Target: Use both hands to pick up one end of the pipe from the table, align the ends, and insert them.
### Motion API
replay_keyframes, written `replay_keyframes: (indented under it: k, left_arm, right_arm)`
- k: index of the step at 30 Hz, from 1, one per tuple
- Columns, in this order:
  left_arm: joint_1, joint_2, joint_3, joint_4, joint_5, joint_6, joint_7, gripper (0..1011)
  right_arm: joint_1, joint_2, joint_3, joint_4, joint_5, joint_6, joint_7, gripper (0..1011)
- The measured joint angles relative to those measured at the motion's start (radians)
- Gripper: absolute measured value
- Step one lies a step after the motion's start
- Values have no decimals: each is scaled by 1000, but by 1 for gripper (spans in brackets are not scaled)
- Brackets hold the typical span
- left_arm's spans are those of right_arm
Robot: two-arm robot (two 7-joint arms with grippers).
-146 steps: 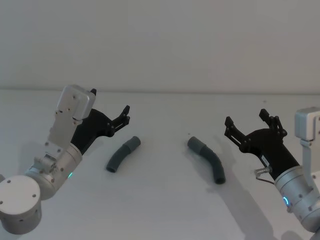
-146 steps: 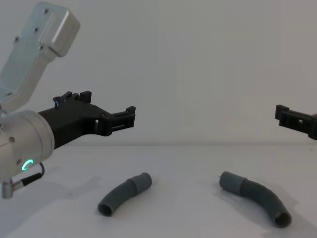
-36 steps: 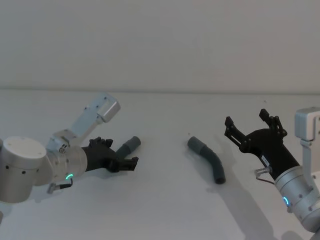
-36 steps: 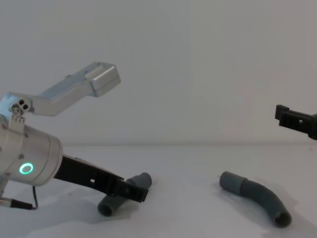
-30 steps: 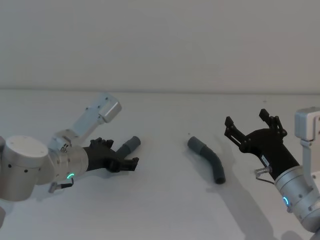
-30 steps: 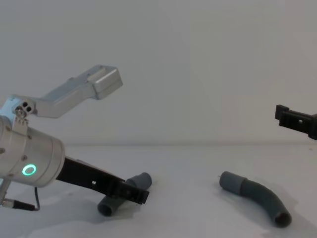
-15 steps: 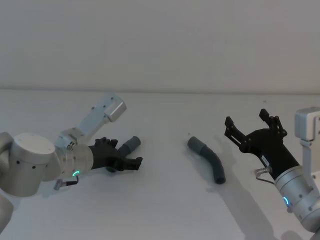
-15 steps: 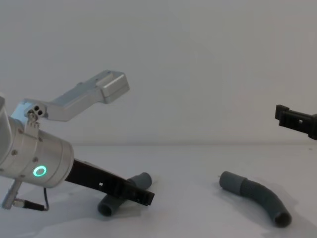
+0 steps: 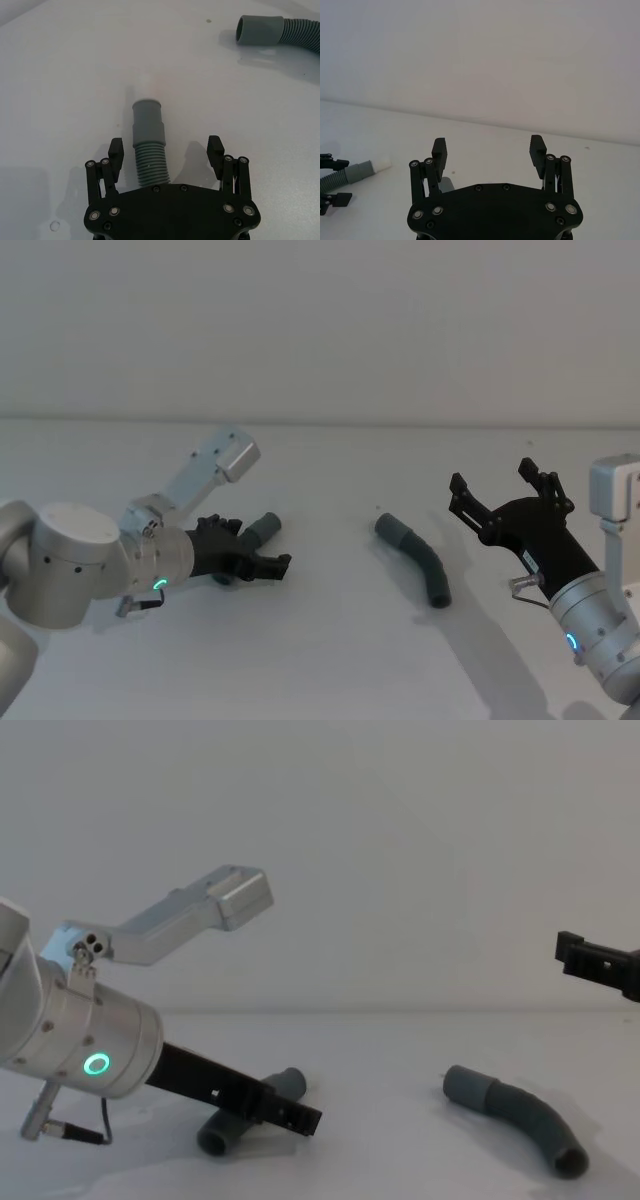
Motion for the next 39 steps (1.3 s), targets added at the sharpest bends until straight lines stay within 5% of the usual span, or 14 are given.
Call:
replay_keyframes:
  k: [13,29,39]
  left_arm:
    - [-4,-17,-8,9,7,31,3,1000]
    - [-6,-25,-11,12,9,45,7,573]
    - [-6,-26,-12,13,10,48,8,466]
  right_arm:
    - [0,0,0,0,0,0,0,1000]
    - [0,0,0,0,0,0,0,1000]
    - [0,0,0,0,0,0,0,1000]
